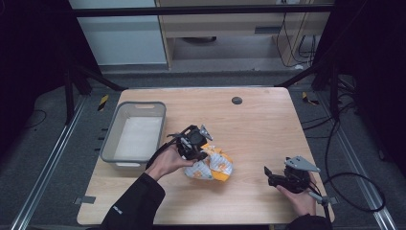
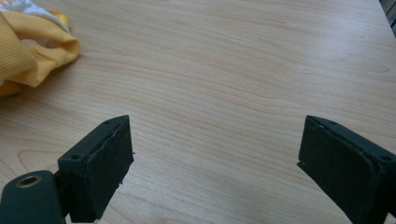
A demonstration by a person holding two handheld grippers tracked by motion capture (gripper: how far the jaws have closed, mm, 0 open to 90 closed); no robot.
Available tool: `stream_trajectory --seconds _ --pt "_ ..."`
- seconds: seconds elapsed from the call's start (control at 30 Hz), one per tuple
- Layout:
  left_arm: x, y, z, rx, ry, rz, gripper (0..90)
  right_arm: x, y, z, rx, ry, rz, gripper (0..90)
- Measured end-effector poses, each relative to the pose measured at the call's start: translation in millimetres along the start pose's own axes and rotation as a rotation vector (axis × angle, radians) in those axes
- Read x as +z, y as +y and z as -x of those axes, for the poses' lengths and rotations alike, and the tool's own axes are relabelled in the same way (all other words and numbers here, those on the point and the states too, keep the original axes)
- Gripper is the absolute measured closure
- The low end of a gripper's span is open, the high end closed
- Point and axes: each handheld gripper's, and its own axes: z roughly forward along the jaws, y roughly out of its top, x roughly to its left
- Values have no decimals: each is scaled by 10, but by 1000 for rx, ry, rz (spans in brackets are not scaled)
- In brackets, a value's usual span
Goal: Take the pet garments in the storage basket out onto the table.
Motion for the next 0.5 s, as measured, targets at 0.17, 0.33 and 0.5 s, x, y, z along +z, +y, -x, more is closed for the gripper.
stream_trajectory --seconds 0.17,0.33,0.5 --pt "59 -27 31 5 -12 1 806 -1 0 -5 3 2 -2 101" --pt "149 -73 57 9 -25 -5 796 4 -3 -7 -3 1 -5 100" --pt "179 -106 63 2 -32 8 763 7 -5 -6 -7 1 -6 100"
